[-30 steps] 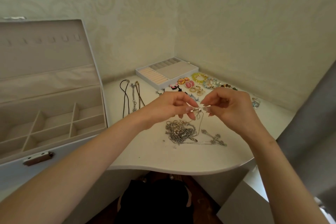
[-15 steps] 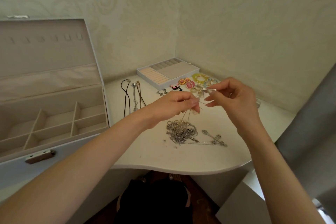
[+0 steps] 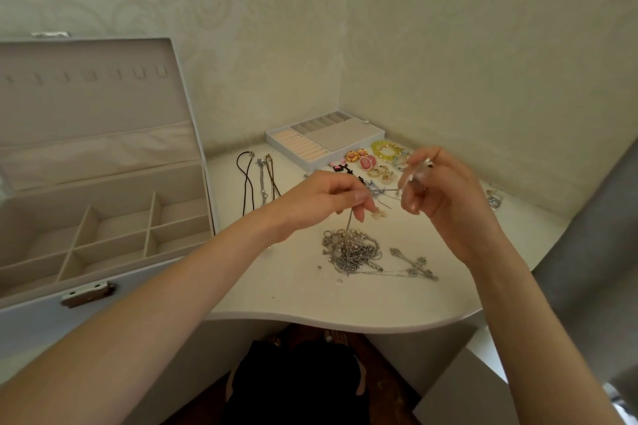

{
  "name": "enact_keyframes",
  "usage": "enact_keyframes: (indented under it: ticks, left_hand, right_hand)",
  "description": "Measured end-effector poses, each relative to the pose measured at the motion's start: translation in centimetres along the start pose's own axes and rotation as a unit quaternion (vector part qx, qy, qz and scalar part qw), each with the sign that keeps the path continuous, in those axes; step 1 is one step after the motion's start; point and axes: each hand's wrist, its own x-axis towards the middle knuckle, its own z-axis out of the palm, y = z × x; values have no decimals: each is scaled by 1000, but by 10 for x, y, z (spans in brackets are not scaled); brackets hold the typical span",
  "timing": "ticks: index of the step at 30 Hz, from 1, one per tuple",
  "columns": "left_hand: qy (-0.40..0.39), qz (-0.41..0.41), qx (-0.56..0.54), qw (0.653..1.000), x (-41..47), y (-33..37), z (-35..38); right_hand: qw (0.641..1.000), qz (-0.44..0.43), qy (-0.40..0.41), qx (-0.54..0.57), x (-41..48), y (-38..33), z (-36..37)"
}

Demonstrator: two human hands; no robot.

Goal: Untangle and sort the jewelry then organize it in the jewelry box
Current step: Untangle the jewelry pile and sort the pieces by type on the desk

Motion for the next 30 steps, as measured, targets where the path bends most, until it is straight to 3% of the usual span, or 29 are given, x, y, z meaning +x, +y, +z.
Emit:
enact_keyframes:
  ticks: [4, 6, 10, 22, 27, 30]
  left_hand:
    - [22, 13, -28, 999, 0, 7, -1]
    - [21, 21, -38, 999, -1, 10, -1]
    - [18, 30, -53, 998, -3, 14, -3]
    - [31, 45, -86, 995, 2, 17, -6]
    - [8, 28, -35, 999, 3, 5, -2]
    - [0, 14, 8, 1000, 5, -7, 3]
  right_hand:
    - [966, 3, -47, -253, -4, 7, 1]
    - [958, -11, -32, -286, -4, 11, 7]
    - [963, -31, 5, -269, -4, 13, 7]
    - [955, 59, 47, -287, -5, 26, -9]
    - [994, 52, 15, -98, -8, 17, -8]
    - [995, 29, -7, -93, -6, 11, -1]
